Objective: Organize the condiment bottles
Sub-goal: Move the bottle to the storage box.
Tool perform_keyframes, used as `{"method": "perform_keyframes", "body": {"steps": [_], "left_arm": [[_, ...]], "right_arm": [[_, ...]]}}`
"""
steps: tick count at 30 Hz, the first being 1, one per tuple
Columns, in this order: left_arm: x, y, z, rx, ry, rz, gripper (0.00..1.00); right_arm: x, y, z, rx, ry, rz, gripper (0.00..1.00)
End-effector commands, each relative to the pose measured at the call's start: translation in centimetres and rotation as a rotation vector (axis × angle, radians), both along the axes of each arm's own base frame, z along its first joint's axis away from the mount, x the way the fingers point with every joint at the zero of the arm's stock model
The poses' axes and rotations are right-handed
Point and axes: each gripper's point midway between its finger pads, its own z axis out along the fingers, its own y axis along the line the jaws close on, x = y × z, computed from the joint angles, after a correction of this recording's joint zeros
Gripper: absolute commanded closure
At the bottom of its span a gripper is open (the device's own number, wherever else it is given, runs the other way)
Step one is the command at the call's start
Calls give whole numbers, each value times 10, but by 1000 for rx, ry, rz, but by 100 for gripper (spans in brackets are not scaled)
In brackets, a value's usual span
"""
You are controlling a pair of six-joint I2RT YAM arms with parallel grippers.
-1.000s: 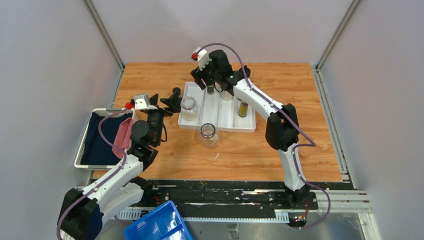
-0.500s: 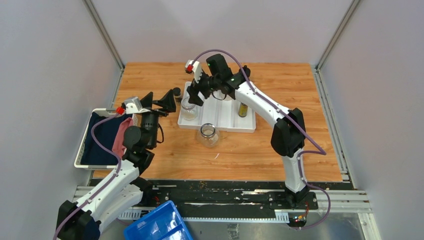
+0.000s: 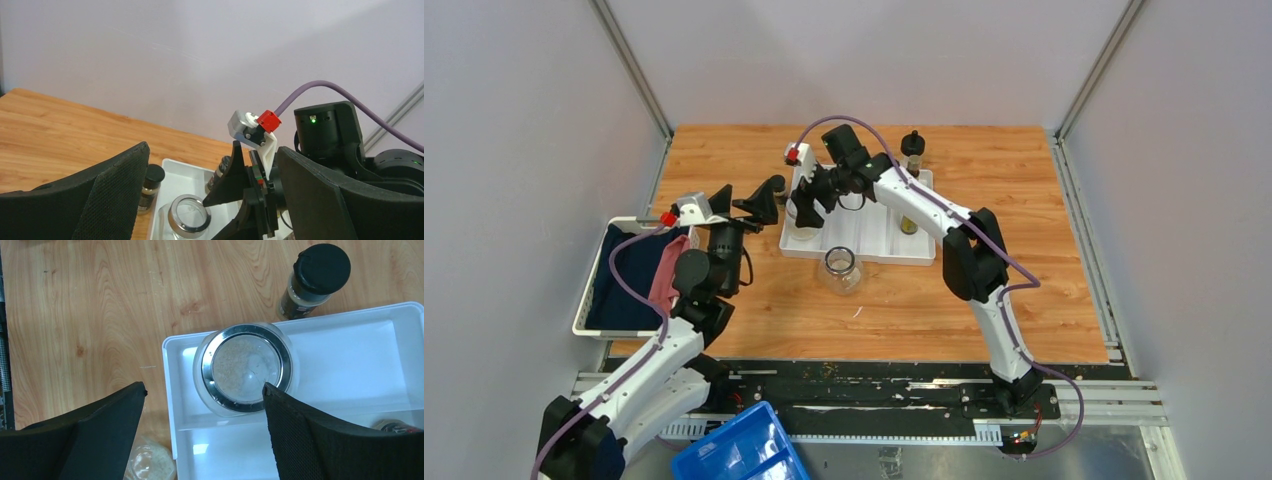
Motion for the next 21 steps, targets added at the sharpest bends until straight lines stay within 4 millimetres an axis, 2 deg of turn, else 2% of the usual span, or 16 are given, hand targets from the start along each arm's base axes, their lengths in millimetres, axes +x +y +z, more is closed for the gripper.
{"method": "perform_keyframes", "body": {"steps": [1,21], "left_arm": [[3,-1,-2,6,12,7,0],[4,-8,-5,25,15,-24,0]], "right_arm": [[-1,13,4,11,-20,43,9],[33,24,-28,-31,-60,-2,5]]}}
